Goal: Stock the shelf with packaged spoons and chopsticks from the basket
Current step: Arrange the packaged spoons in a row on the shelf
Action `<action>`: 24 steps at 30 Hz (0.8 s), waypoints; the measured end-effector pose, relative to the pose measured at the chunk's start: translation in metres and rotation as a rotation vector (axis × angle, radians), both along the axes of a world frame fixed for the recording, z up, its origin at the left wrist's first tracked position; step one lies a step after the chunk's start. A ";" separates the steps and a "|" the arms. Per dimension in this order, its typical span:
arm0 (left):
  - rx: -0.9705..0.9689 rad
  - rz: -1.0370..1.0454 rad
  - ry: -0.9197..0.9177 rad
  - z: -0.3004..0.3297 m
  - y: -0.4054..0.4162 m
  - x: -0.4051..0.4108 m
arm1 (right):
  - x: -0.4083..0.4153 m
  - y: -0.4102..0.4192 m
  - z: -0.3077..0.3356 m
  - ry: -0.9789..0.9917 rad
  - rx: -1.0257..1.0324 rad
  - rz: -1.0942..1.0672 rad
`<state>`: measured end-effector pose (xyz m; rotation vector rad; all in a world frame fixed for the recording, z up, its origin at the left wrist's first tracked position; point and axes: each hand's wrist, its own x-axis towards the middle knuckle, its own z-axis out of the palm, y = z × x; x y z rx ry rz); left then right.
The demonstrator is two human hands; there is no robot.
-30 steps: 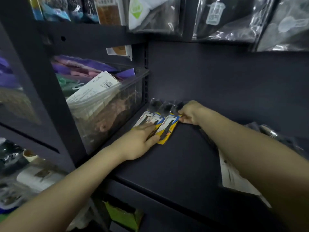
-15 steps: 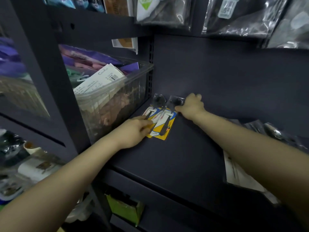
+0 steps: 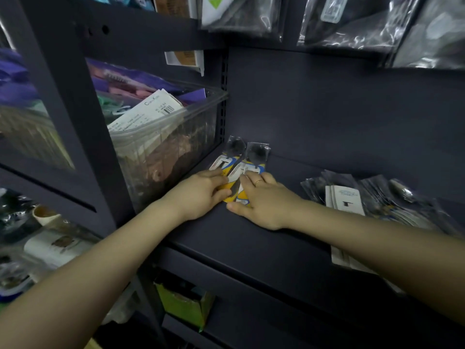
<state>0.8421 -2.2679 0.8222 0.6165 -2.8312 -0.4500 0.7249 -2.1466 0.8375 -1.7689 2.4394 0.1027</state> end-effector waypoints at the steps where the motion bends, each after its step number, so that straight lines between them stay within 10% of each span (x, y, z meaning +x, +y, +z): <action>1: -0.008 -0.010 -0.006 0.001 0.000 0.000 | 0.004 0.002 -0.001 0.017 -0.009 -0.002; 14: -0.052 0.032 -0.083 0.007 0.003 0.003 | -0.009 -0.011 0.028 0.098 -0.127 -0.195; 24: 0.017 -0.046 -0.036 0.002 -0.012 0.003 | -0.088 -0.085 0.012 -0.476 -0.568 -0.608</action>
